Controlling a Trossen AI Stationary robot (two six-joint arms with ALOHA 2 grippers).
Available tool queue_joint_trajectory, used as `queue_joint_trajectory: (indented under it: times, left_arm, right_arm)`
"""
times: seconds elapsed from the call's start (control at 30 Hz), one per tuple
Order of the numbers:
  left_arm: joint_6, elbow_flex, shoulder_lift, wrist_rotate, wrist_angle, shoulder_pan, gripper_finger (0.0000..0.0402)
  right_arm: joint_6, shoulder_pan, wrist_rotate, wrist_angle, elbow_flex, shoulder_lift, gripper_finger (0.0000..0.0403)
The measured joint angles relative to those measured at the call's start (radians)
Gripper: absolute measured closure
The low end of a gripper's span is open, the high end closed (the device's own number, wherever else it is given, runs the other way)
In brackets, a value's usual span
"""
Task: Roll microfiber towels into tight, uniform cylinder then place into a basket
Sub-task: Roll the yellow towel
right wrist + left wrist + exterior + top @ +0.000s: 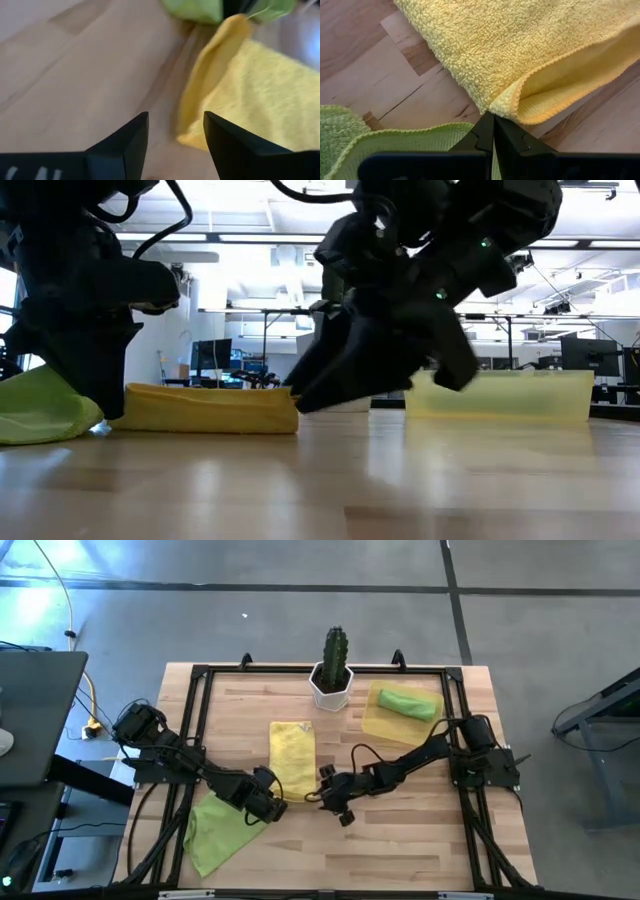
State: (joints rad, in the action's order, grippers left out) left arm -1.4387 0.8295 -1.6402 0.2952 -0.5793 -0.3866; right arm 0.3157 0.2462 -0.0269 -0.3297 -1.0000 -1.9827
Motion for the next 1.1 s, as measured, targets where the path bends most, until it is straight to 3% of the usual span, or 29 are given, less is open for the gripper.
queue_joint_trajectory:
  times: [0.7,0.83,1.03,1.1]
  left_arm:
    - [0.001,0.0,0.0,0.002,0.001,0.0,0.0401]
    - [0.001,0.0,0.0,0.003,0.001,0.0,0.0401]
    - [0.002,0.0,0.0,0.0,0.002,0.0,0.0401]
    - [0.035,0.0,0.0,0.007,0.004,-0.001,0.0401]
  right_arm:
    - [-0.092,-0.009,-0.032,-0.13,-0.001,-0.072,0.0229]
    - [-0.111,-0.009,-0.044,-0.118,-0.001,-0.072,0.0272]
    - [-0.165,-0.01,-0.041,-0.105,-0.001,-0.072,0.0384]
    - [-0.219,-0.014,-0.022,-0.098,-0.001,-0.072,0.0395]
